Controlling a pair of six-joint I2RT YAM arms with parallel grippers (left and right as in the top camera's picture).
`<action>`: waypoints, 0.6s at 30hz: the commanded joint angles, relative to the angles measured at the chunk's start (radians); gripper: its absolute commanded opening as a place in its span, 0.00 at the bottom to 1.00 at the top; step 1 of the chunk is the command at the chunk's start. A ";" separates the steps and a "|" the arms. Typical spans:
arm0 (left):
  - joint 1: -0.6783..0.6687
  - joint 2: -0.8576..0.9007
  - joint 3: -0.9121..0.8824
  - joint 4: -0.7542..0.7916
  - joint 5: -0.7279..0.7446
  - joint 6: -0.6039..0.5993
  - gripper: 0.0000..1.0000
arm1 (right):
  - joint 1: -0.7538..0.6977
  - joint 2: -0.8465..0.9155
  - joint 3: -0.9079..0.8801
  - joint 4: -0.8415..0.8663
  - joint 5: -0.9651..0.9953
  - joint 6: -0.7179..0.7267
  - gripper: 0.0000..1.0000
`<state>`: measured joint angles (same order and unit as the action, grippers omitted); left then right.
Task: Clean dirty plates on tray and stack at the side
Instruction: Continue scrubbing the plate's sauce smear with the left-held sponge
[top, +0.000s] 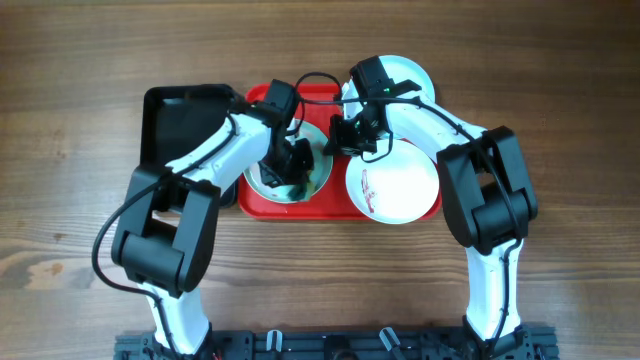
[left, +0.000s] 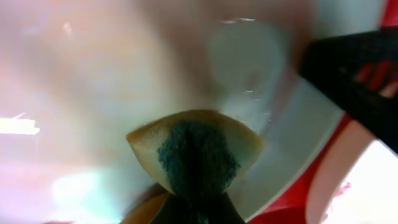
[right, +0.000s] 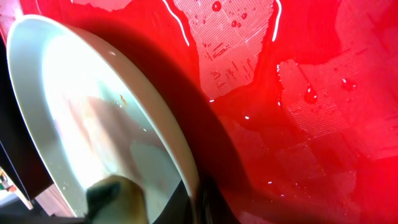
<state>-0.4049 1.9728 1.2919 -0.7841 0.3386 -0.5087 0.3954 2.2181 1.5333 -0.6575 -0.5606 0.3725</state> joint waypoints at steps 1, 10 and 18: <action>-0.025 0.025 -0.016 0.047 0.051 0.031 0.04 | -0.001 0.034 -0.004 0.002 0.009 0.023 0.06; -0.025 0.025 -0.016 0.033 -0.198 0.013 0.04 | -0.001 0.034 -0.004 0.001 0.009 0.023 0.06; -0.026 0.025 -0.016 -0.061 -0.555 -0.333 0.04 | -0.001 0.034 -0.004 0.001 0.009 0.023 0.06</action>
<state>-0.4274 1.9724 1.2991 -0.7998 0.0566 -0.6361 0.3958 2.2181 1.5333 -0.6571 -0.5625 0.3809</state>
